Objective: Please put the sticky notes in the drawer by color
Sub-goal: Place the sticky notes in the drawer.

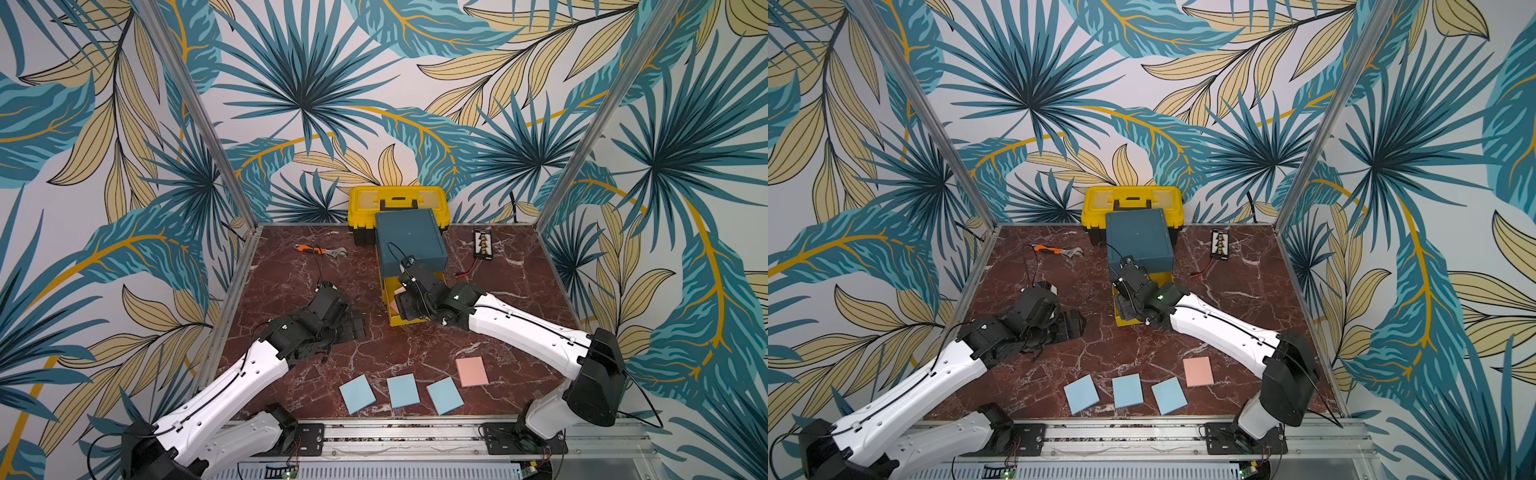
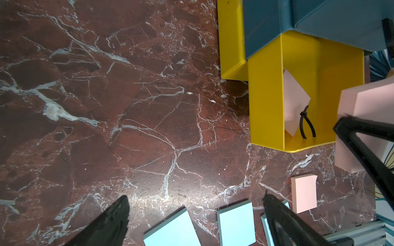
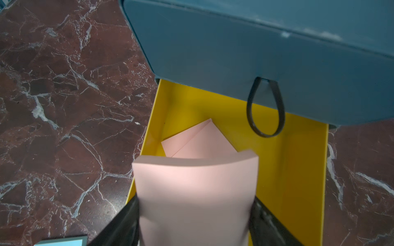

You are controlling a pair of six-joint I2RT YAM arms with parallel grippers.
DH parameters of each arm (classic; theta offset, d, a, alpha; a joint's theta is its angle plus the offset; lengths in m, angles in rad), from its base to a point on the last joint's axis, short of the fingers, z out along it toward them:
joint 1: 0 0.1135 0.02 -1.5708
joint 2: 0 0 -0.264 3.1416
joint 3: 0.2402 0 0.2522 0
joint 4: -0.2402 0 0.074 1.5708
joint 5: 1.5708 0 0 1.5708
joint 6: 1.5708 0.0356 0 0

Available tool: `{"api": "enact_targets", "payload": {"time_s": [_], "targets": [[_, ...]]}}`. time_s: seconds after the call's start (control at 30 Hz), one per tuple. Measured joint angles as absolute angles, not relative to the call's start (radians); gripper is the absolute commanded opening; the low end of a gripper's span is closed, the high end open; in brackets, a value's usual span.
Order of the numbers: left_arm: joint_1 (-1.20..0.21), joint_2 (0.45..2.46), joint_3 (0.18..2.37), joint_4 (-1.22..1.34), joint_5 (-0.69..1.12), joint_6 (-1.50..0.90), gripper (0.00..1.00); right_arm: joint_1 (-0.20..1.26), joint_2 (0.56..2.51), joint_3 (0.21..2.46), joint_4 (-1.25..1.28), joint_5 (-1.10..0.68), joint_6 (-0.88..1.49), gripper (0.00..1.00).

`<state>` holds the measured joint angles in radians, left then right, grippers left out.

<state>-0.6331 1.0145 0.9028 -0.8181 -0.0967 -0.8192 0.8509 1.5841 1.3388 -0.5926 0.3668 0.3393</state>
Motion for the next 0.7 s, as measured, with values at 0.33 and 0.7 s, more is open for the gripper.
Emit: {"api": "enact_targets", "payload": {"time_s": [0.33,0.7], "targets": [[-0.621,1.012,0.903,-0.818,-0.097,-0.818,1.0,0.835,1.671,1.346,-0.554,0.369,0.34,0.79],[-0.612,1.012,0.881,-0.808,-0.096,-0.818,1.0,0.83,1.696,1.372,-0.553,0.387,0.332,0.95]]}}
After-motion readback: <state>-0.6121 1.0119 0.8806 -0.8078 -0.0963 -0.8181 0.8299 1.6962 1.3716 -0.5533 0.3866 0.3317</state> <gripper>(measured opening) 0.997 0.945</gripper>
